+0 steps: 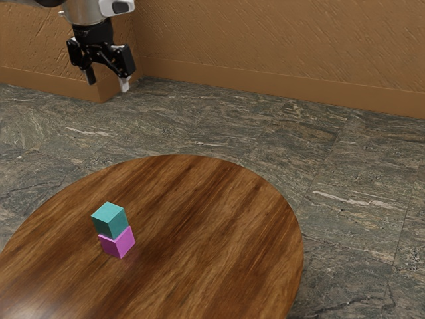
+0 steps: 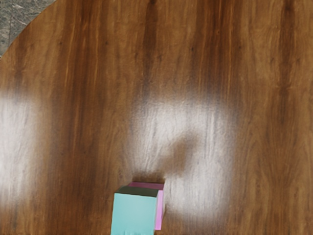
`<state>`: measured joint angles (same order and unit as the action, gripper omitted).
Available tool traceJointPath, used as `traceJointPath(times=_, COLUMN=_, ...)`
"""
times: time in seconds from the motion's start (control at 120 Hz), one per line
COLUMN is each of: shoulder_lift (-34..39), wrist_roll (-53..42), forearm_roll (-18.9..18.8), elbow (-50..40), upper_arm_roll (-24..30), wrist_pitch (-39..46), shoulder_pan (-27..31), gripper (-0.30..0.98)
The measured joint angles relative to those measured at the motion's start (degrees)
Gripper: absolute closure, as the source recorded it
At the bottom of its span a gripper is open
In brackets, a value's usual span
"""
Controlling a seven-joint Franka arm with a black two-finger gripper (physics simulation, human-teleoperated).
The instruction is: Pick up the blue block with one arm, and put the blue block on the table with one arm
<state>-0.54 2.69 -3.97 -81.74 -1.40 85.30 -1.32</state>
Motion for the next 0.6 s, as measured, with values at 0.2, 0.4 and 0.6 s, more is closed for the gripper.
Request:
traceJointPath(times=0.2, shoulder_lift=0.0, wrist_roll=0.6, forearm_roll=-0.1, elbow=1.0, upper_arm_roll=0.1, wrist_pitch=-0.5, shoulder_pan=0.5, gripper=0.00)
traceJointPath(times=0.4, shoulder_lift=0.2, wrist_roll=1.1, forearm_roll=-0.2, elbow=14.9, upper_arm_roll=3.2, wrist_pitch=-7.3, shoulder_pan=4.1, gripper=0.00)
traceJointPath(times=0.6, shoulder_lift=-0.6, wrist_roll=1.5, forearm_roll=-0.3, elbow=15.3, upper_arm_roll=3.3, wrist_pitch=-10.1, shoulder_pan=4.3, gripper=0.00)
